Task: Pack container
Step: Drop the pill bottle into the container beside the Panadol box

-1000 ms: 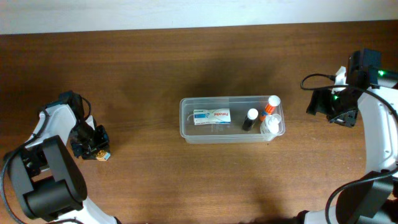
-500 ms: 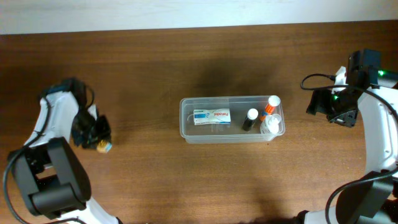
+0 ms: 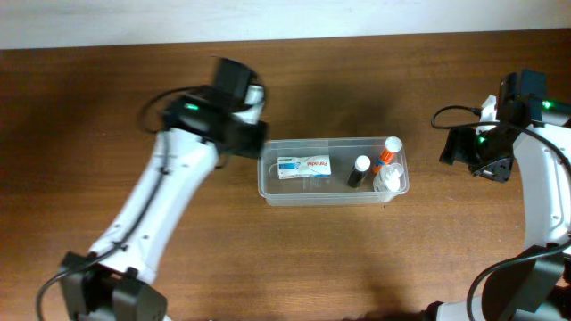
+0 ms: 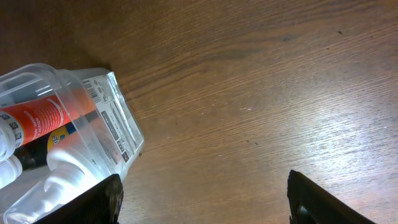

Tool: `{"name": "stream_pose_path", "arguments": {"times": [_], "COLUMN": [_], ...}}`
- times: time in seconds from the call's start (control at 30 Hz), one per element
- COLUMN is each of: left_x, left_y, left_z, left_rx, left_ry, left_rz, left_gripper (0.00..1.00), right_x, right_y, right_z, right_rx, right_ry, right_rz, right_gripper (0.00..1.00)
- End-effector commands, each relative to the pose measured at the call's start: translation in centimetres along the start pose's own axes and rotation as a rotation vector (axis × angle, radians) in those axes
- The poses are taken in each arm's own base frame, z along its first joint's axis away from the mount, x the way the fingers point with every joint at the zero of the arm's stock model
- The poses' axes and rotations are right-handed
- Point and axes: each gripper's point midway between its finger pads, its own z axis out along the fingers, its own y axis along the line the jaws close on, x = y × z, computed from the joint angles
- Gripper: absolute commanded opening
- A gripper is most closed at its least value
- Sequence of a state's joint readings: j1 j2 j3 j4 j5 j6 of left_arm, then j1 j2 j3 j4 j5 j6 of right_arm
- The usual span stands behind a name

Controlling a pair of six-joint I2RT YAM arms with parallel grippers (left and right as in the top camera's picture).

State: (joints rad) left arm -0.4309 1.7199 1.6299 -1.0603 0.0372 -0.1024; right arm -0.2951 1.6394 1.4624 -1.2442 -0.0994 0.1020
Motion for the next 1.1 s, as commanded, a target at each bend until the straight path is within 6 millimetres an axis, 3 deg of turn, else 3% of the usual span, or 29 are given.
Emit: {"name": "stream_pose_path", "arguments": {"times": [0.0,0.27,0.4,0.53,0.57,0.63,0.77,0.9,1.07], "left_x": [0.1,3.1,5.5,6.4,6.4,5.7,3.5,0.4,-2.9], "left_y": [-4.5,-11.1,-13.0,-13.8,-13.8,-13.7,-12.6,-9.9,-5.3], "left_z": [2.1,9.1,11.8,12.7,12.7,12.4,10.8,7.7,2.2], "left_rx": [0.04,0.081,0.082,0.082,0.082,0.071,0.028,-0.01,-0.035], "left_ry": [0.015,0.138,0.215,0.241,0.239,0.222,0.184,0.13,0.029], "left_rz": [0.139,0.286,0.339,0.363,0.363,0.372,0.354,0.295,0.183], "left_gripper": [0.25,0.25,0.27,0.34,0.36,0.56,0.66,0.68,0.68], "right_x": [-0.1,-0.1,-0.1,-0.1,-0.1,-0.1,0.0,0.0,-0.1], "right_y": [-0.1,-0.1,-0.1,-0.1,-0.1,-0.1,-0.1,-0.1,-0.1], "right_z": [-0.1,-0.1,-0.1,-0.1,-0.1,-0.1,-0.1,-0.1,-0.1], "right_rx": [-0.002,-0.002,-0.002,-0.002,-0.002,-0.002,-0.001,-0.001,-0.002], "right_ry": [-0.005,-0.004,-0.004,-0.004,-0.004,-0.004,-0.002,-0.002,-0.006], "right_rz": [0.008,0.008,0.008,0.008,0.008,0.008,0.007,0.006,0.001], "right_gripper": [0.77,0.77,0.77,0.77,0.77,0.77,0.77,0.77,0.77]}}
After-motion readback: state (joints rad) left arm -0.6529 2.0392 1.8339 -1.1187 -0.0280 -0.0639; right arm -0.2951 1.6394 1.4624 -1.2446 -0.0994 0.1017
